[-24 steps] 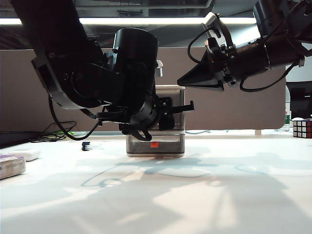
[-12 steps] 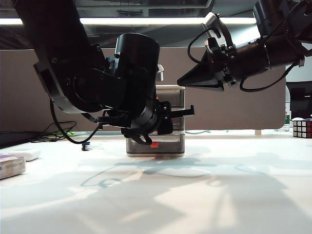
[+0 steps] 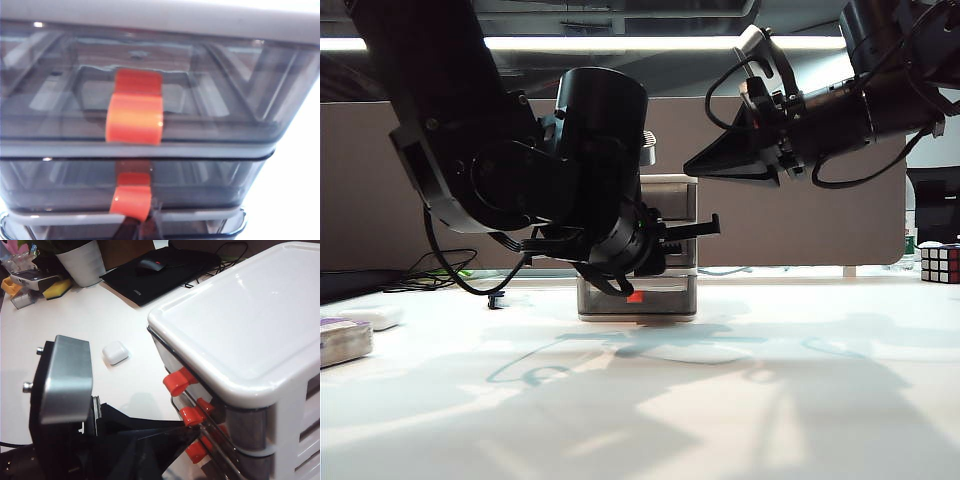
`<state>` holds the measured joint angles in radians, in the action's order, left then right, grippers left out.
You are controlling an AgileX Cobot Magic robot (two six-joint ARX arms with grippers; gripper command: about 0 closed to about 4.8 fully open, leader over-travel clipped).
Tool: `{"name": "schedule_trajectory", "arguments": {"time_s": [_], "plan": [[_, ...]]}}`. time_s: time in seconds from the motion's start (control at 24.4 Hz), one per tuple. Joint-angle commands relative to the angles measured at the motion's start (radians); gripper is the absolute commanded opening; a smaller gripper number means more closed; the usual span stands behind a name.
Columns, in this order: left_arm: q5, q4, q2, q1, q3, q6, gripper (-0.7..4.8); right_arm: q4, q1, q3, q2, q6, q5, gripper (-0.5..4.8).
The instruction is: Open the second layer of the drawer on the table, pick up a pack of napkins on the table and put it in, and finally close the drawer.
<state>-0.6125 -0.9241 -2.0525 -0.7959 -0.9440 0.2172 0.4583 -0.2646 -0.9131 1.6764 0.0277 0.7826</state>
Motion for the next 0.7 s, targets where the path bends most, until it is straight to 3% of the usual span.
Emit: {"name": "schedule_trajectory", "arguments": {"time_s": [0.04, 0.25, 0.41, 0.45, 0.7], "plan": [[-0.005, -0.015, 0.001, 0.001, -0.002, -0.003, -0.06, 0.018, -0.001, -0.003, -0.003, -0.004, -0.01, -0.05], [-0.005, 0.022, 0.001, 0.001, -0.002, -0.008, 0.01, 0.013, -0.001, -0.003, -0.003, -0.005, -0.022, -0.05], [-0.005, 0.073, 0.001, 0.001, -0.002, -0.007, 1.47, 0.01, -0.001, -0.003, -0.003, -0.005, -0.022, -0.05], [-0.005, 0.078, 0.002, 0.001, -0.002, -0.007, 1.59, 0.01, -0.001, -0.003, -0.003, -0.004, -0.022, -0.05], [-0.007, 0.069, 0.002, -0.002, -0.002, -0.007, 1.58, 0.008, -0.001, -0.003, -0.003, -0.004, -0.021, -0.05]]}}
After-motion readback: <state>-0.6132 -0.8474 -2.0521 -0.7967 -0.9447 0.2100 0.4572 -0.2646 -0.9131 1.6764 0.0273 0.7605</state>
